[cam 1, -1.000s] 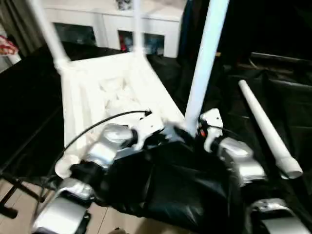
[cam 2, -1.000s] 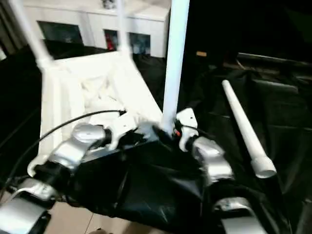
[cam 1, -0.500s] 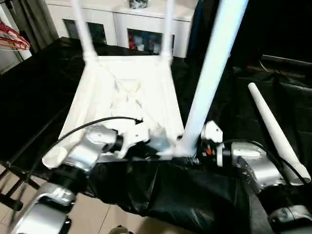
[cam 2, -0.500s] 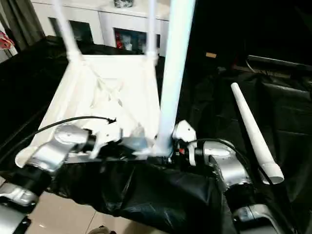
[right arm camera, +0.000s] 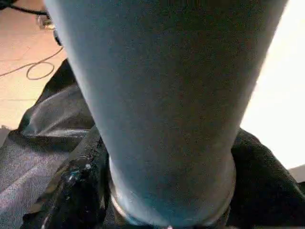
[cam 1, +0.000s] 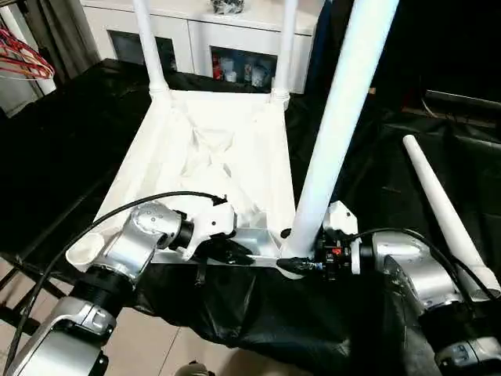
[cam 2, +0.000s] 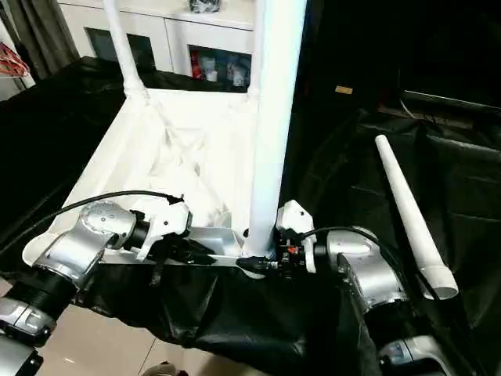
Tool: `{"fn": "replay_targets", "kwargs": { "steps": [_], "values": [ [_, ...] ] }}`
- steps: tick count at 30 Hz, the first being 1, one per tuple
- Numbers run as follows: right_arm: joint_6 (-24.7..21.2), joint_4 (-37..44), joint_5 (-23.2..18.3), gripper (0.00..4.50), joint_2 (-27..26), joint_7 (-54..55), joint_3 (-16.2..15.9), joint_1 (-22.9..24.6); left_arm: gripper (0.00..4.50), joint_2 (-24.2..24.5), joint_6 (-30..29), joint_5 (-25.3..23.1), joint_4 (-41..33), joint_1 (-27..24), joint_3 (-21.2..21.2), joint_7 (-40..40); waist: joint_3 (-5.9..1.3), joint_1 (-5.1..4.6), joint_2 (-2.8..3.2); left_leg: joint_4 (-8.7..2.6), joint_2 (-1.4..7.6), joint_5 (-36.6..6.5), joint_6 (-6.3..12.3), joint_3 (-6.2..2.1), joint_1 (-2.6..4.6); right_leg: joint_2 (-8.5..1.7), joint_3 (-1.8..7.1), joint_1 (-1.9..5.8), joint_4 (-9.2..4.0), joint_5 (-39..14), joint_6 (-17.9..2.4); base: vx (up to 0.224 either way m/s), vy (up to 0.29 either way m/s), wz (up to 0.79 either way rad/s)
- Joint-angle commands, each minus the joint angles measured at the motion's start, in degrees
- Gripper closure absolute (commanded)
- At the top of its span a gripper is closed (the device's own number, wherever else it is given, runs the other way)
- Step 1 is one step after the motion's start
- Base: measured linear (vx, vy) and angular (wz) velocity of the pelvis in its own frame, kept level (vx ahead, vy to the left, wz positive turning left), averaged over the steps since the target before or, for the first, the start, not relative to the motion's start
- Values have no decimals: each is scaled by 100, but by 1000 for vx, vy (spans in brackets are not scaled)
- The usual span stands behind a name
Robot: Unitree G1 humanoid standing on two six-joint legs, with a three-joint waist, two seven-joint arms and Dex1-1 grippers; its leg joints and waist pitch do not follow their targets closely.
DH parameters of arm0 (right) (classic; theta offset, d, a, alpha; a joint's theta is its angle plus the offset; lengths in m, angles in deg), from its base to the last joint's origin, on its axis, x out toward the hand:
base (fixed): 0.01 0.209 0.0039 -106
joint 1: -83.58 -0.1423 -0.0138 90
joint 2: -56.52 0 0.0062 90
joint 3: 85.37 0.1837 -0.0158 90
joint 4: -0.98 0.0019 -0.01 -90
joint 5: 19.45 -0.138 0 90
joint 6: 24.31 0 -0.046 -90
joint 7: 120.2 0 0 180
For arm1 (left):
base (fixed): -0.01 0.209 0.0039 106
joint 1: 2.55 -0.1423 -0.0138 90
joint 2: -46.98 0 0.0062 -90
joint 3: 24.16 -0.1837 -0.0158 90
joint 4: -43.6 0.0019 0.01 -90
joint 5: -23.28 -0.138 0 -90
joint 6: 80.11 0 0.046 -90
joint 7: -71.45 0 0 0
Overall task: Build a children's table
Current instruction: Rotate leg to tighten
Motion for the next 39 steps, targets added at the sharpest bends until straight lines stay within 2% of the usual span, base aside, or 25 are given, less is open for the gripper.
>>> {"fn": "replay_targets", "kwargs": {
  "steps": [1, 3, 4, 5, 6, 7, 8, 9, 11, 12, 17, 19, 22, 23, 26, 27, 29, 32, 34, 36, 37, 39],
  "values": [
    [-135, -56, -197, 174, -308, 296, -3, 58, 450, -333, -211, 19, 25, 154, 104, 696, -374, -24, 23, -355, 241, -860, 288, -43, 41, -497, 293, 298, -380, -553, -1319, 0, 0, 0],
    [-50, -295, -154, 174, -507, 771, 152, -19, 450, -500, -301, -59, 144, 233, 143, 1045, -362, -49, 0, -372, 220, -978, 213, -53, 16, -510, 290, 321, -411, -849, -1268, 0, 0, 0],
    [6, -390, -130, 174, -579, 955, 208, -52, 450, -560, -322, -74, 185, 258, 158, 1148, -348, -65, 7, -387, 215, -1088, 161, -62, 41, -519, 289, 311, -453, -1144, -1190, 0, 0, 0],
    [97, -648, -51, 174, -790, 1531, 374, -150, 450, -732, -372, -125, 291, 328, 198, 1448, -342, -84, -7, -393, 209, -1121, 141, -61, 30, -520, 291, 315, -461, -1263, -1145, 0, 0, 0],
    [95, -783, -15, 174, -903, 1854, 466, -206, 450, -823, -403, -157, 345, 365, 214, 1609, -322, -113, 3, -417, 194, -1224, 65, -78, 27, -530, 284, 315, -497, -1606, -1054, 0, 0, 0],
    [118, -894, 10, 174, -1010, 2125, 540, -248, 450, -916, -434, -191, 390, 398, 217, 1752, -331, -161, -16, -423, 187, -1229, 26, -88, 16, -530, 280, 334, -506, -1761, -966, 0, 0, 0],
    [115, -1008, 31, 174, -1110, 2399, 601, -294, 450, -1007, -463, -234, 444, 437, 219, 1919, -328, -195, -13, -424, 193, -1233, 22, -94, 17, -526, 282, 320, -515, -1797, -924, 0, 0, 0],
    [114, -1094, 48, 174, -1186, 2606, 647, -328, 450, -1075, -484, -265, 485, 466, 221, 2045, -328, -214, -11, -419, 184, -1229, 27, -86, 21, -517, 285, 313, -522, -1806, -914, 0, 0, 0],
    [240, -1533, 210, 174, -1622, 3672, 850, -515, 450, -1467, -623, -485, 717, 647, 230, 2845, -336, -239, -4, -409, 180, -1203, 41, -73, 39, -518, 299, 298, -530, -1785, -926, 0, 0, 0],
    [269, -1623, 267, 174, -1700, 3901, 877, -559, 450, -1541, -648, -531, 771, 687, 234, 3015, -330, -263, 8, -413, 181, -1163, -2, -75, 43, -513, 300, 280, -529, -1723, -957, 0, 0, 0],
    [427, -2166, 476, 174, -2158, 4991, 986, -857, 450, -1936, -732, -685, 1073, 888, 275, 3748, -383, -281, 12, -381, 165, -870, 108, -70, 20, -500, 294, 328, -455, -986, -1092, 0, 0, 0],
    [496, -2252, 540, 174, -2270, 5071, 931, -922, 450, -1999, -710, -701, 1092, 902, 252, 3743, -378, -292, 23, -377, 164, -814, 176, -64, 5, -491, 291, 323, -440, -766, -1153, 0, 0, 0],
    [552, -2331, 559, 174, -2352, 4977, 936, -960, 450, -1998, -651, -716, 1082, 879, 239, 3670, -359, -303, 18, -385, 163, -954, 232, -58, 7, -498, 287, 331, -472, -935, -1148, 0, 0, 0],
    [597, -2348, 572, 119, -2363, 4963, 936, -970, 450, -1991, -636, -718, 1081, 870, 232, 3633, -357, -303, 21, -390, 168, -1017, 228, -59, 11, -505, 289, 329, -484, -1044, -1131, 0, 0, 0],
    [649, -2297, 541, 105, -2311, 4692, 892, -962, 450, -1879, -572, -702, 1019, 798, 185, 3392, -359, -314, 14, -397, 171, -1035, 237, -62, 6, -501, 294, 334, -481, -1079, -1110, 0, 0, 0],
    [745, -2270, 616, 84, -2217, 4527, 798, -955, 450, -1776, -521, -675, 956, 739, 138, 3176, -359, -312, 32, -398, 174, -1026, 238, -66, 8, -505, 293, 330, -481, -1064, -1115, 0, 0, 0],
    [837, -2244, 681, 67, -2126, 4364, 719, -949, 450, -1685, -475, -644, 897, 686, 102, 2976, -355, -332, 16, -397, 168, -1011, 263, -61, -9, -506, 293, 339, -485, -1050, -1116, 0, 0, 0],
    [924, -2101, 679, 67, -1912, 3835, 598, -892, 450, -1504, -400, -594, 770, 584, 66, 2627, -364, -332, 14, -392, 167, -946, 314, -70, -24, -510, 285, 367, -470, -978, -1151, 0, 0, 0],
    [959, -1873, 646, 67, -1589, 3189, 463, -777, 450, -1271, -321, -507, 581, 463, 32, 2200, -371, -335, 3, -379, 173, -885, 390, -58, -11, -498, 290, 365, -456, -803, -1207, 0, 0, 0],
    [928, -1623, 519, 67, -1277, 2601, 460, -662, 450, -1040, -282, -439, 422, 368, 13, 1834, -372, -314, 14, -374, 193, -850, 455, -51, 9, -495, 293, 350, -439, -668, -1279, 0, 0, 0],
    [926, -1578, 490, 67, -1209, 2475, 469, -639, 450, -990, -254, -429, 392, 347, 4, 1753, -374, -313, -12, -374, 198, -827, 478, -45, 4, -494, 296, 351, -436, -622, -1291, 0, 0, 0],
    [920, -1536, 462, 67, -1152, 2358, 472, -617, 450, -950, -224, -417, 367, 327, -3, 1681, -365, -299, 11, -381, 210, -838, 478, -43, 19, -487, 292, 330, -430, -608, -1333, 0, 0, 0]
  ]
}}
